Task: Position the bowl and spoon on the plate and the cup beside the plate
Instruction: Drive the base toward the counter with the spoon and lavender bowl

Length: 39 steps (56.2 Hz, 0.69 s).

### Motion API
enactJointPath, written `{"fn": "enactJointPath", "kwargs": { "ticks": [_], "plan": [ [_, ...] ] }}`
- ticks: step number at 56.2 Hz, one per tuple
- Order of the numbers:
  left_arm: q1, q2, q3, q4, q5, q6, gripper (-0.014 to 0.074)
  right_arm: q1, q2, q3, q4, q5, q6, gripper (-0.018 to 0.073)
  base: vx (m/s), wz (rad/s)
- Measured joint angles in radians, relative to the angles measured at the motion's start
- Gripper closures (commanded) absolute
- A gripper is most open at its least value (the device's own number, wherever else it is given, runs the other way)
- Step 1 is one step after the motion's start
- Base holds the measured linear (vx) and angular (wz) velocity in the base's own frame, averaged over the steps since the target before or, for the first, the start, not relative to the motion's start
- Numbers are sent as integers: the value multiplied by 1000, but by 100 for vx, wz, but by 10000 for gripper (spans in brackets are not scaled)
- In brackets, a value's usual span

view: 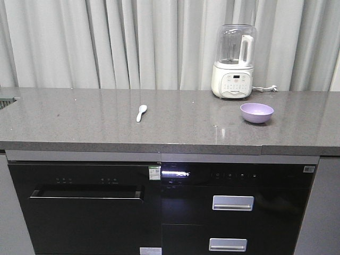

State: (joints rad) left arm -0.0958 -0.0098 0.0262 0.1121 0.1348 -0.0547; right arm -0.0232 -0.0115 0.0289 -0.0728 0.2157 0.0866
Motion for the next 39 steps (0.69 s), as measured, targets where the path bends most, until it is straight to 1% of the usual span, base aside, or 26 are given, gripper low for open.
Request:
{"fn": "enactJointPath", "kwargs": {
  "ticks": [39],
  "plan": [
    [0,0,0,0,0,1,603,0,0,0,0,0,0,568,0,0]
  ]
}}
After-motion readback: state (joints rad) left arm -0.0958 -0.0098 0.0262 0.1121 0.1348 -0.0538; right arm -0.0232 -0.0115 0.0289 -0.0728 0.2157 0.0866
